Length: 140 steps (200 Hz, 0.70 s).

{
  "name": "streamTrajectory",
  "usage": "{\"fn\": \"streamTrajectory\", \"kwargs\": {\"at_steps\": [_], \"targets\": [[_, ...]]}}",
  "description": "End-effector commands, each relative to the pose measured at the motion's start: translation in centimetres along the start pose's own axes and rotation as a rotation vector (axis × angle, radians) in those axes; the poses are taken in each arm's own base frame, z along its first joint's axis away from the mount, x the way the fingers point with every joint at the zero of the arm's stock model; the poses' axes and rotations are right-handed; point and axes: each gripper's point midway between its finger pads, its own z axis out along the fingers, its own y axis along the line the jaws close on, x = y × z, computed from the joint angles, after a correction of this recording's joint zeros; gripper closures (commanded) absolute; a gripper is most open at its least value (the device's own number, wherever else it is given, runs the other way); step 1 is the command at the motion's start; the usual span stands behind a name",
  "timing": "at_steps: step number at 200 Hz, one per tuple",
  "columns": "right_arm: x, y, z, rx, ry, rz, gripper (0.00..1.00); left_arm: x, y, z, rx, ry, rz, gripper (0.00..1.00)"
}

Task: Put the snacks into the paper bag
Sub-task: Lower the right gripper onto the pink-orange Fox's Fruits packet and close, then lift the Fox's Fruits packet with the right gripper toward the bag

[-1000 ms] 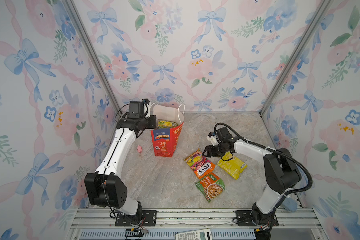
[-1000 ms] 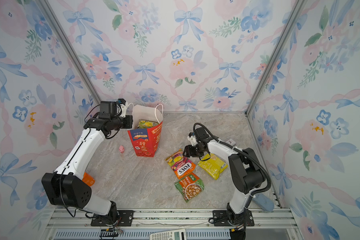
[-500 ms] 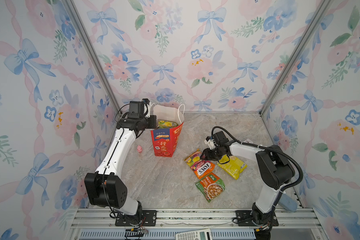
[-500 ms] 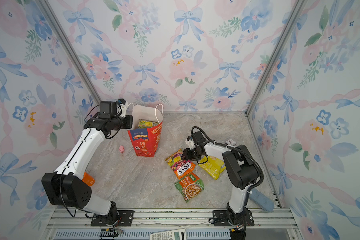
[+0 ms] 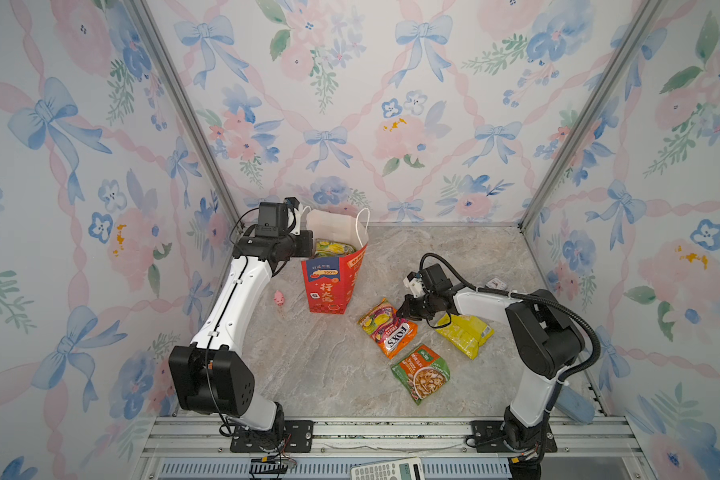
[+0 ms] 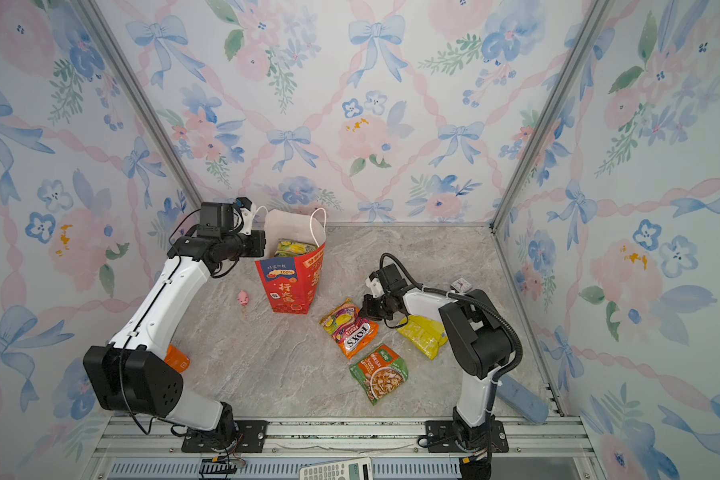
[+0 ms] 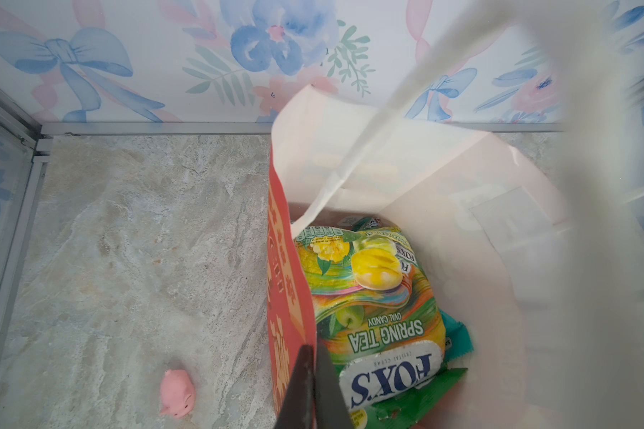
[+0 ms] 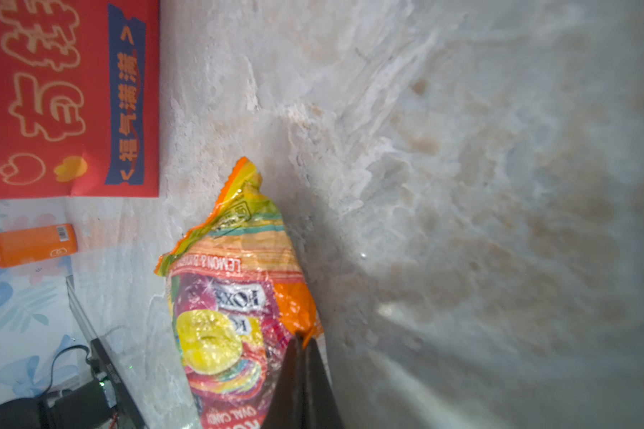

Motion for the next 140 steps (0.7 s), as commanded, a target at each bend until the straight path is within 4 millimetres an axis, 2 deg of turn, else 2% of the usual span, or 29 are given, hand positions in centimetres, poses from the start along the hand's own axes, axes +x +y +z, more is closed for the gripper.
{"fn": "streamTrajectory", "kwargs": {"at_steps": [1,22,70,79,83,92,140], "targets": [[-1.7,2.3,-1.4,-0.041,-0.067,-0.009,1.0,0.2,-0.2,-0.1,0.015,0.0,0.02,1.0],[-3.0,4.1,-3.0,-0.073,-0.116,-0.018,1.0,0.2,-0.2,0.0,0.016,0.001,0.017,1.0],[-6.1,9.0,-8.1,-0.148,-0.231,-0.064,1.0,0.2,-0.2,-0.1,0.016,0.001,0.018,1.0],[-6.4,9.3,-8.5,-0.15,-0.238,-0.066,1.0,0.2,-0.2,-0.1,0.018,-0.001,0.019,1.0],[-6.7,10.3,-9.7,-0.166,-0.263,-0.082,1.0,0.1,-0.2,-0.2,0.017,-0.002,0.019,1.0],[-7.2,11.1,-10.8,-0.177,-0.287,-0.093,1.0,0.2,-0.3,-0.1,0.019,0.0,0.018,1.0],[-9.2,14.2,-14.5,-0.219,-0.381,-0.141,1.0,0.2,-0.2,-0.1,0.016,0.0,0.018,1.0]]}}
